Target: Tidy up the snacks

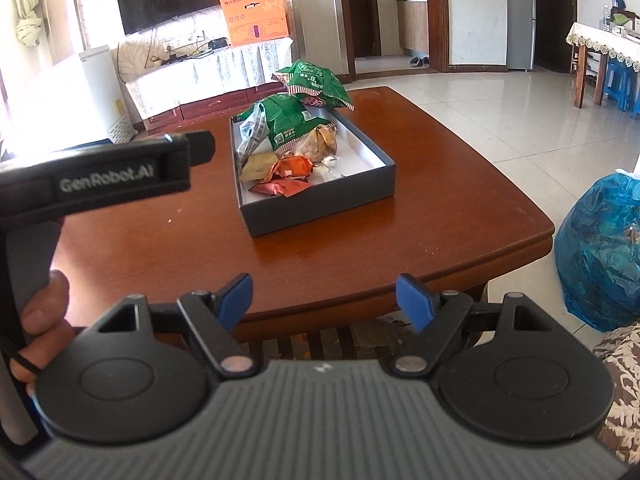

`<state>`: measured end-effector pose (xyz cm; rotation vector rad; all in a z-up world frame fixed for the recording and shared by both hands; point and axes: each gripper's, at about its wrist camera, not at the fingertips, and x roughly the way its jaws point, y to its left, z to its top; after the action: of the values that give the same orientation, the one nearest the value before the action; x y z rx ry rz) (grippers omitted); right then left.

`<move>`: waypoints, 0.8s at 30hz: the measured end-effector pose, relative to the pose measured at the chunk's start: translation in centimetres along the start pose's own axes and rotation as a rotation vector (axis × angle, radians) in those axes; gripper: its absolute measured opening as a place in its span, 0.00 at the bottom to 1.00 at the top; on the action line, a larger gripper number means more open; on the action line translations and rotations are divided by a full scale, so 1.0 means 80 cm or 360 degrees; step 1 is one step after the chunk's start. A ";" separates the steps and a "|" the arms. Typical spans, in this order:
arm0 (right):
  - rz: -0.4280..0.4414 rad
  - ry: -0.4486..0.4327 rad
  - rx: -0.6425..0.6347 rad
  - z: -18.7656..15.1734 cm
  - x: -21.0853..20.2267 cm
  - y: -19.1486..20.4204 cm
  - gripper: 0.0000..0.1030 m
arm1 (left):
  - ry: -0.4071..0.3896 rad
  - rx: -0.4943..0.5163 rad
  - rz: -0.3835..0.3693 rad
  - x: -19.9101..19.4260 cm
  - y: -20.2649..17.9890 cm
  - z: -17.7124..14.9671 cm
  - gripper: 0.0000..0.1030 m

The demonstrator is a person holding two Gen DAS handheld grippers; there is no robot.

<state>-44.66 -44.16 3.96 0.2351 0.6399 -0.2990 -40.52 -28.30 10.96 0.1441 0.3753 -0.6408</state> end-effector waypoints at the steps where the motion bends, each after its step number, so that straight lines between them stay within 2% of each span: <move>1: 0.0001 0.0001 0.0000 0.000 0.000 -0.001 0.78 | 0.0000 -0.0001 -0.0001 0.000 0.000 0.000 1.00; 24: 0.0008 0.0025 -0.0017 0.000 0.003 0.001 0.78 | -0.0021 0.0058 -0.0014 0.001 -0.006 -0.001 1.00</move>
<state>-44.45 -44.12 3.80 0.2289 0.6564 -0.2892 -40.78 -28.74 10.84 0.1728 0.3517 -0.6571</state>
